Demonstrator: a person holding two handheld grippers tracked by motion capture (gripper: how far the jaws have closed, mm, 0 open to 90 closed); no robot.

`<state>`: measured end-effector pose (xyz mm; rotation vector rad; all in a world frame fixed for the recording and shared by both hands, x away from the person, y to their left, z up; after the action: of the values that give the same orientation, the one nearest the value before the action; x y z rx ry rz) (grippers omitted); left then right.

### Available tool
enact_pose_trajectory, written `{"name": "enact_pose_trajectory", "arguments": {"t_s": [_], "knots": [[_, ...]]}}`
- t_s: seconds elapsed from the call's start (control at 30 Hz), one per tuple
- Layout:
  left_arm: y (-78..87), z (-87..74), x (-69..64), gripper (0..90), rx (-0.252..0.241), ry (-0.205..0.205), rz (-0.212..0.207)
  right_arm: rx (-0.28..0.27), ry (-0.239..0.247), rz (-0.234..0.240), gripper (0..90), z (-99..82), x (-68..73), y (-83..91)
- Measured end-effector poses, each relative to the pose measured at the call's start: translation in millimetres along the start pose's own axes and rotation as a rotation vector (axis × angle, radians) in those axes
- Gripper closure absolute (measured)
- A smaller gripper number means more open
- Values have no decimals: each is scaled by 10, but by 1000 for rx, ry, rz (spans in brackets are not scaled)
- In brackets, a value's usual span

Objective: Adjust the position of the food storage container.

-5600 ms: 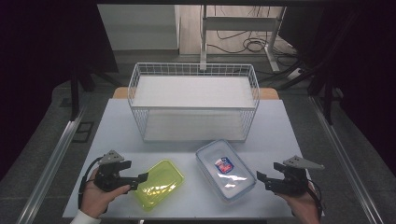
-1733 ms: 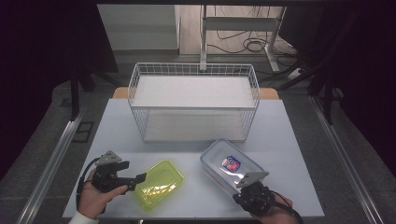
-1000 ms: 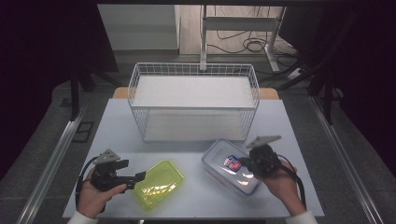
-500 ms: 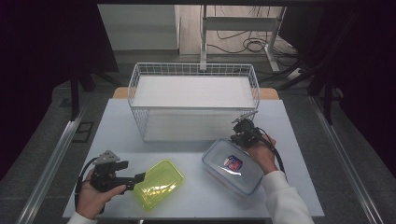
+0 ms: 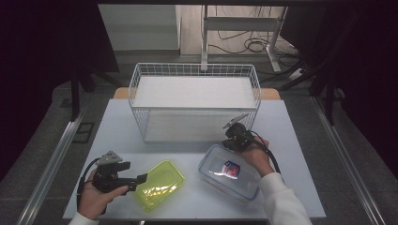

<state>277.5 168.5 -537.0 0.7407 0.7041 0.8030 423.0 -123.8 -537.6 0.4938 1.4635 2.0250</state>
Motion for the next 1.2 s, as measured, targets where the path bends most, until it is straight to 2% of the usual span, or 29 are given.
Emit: {"name": "enact_pose_trajectory", "arguments": {"t_s": [0.13, 0.27, 0.4, 0.43, 0.47, 0.53, 0.57, 0.6, 0.63, 0.67, 0.73, 0.77, 0.9, 0.93, 0.97, 1.0, 1.07, 1.17, 1.2], "knots": [[1, -7, 3, 145, 0, 4, 2, 14, 44, 17, 892, 17, 177, -5], [3, -7, -2, 145, -1, 2, 1, 15, 52, 37, 892, 15, 251, -6], [-1, -8, -2, 145, 0, 0, 2, 9, 51, 29, 892, 5, 248, 16], [6, -7, 0, 145, -2, -1, 0, -29, 38, 32, 892, -7, 253, 122], [6, -7, 0, 145, -2, -1, 0, -29, 38, 32, 892, -7, 253, 122], [11, -8, 8, 145, -3, 1, 1, -61, 34, 59, 892, -68, 297, 276], [13, -10, 10, 145, -3, 1, 1, -72, 36, 64, 892, -118, 320, 348], [14, -10, 11, 145, -3, 2, 1, -88, 39, 89, 892, -251, 392, 476], [16, -9, 11, 145, -4, 3, 0, -88, 39, 89, 892, -251, 392, 476], [20, -8, 10, 145, -3, 2, 0, -96, 39, 111, 892, -441, 488, 578], [26, 2, -4, 145, -5, -1, -2, -99, 44, 129, 892, -600, 583, 635], [26, 2, -4, 145, -5, -1, -2, -99, 44, 129, 892, -600, 583, 635], [19, 22, -32, 145, -8, -4, -9, -99, 80, 174, 892, -965, 853, 718], [8, 24, -39, 145, -4, -8, -8, -86, 96, 196, 891, -1145, 995, 723], [8, 24, -39, 145, -4, -8, -8, -86, 96, 196, 891, -1145, 995, 723], [1, 26, -42, 145, -3, -8, -8, -78, 112, 213, 892, -1287, 1121, 701], [-10, 26, -45, 145, 1, -7, -8, -58, 132, 216, 892, -1389, 1224, 638], [-13, 33, -52, 145, 0, -8, -6, -34, 149, 214, 892, -1447, 1296, 558], [-12, 36, -60, 145, -1, -9, -7, -10, 163, 194, 892, -1475, 1313, 471]]}}
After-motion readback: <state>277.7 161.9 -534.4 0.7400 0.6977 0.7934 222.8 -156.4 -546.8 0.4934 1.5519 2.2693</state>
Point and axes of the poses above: each handheld gripper's, and its own axes: y roughly backward along the jaws, z roughly out of its top, x roughly to its left, the point moved 10 cm from there along -y, roughly forward along the jaws, and after that the axes turned 13 degrees about x, right-handed, at the moved point
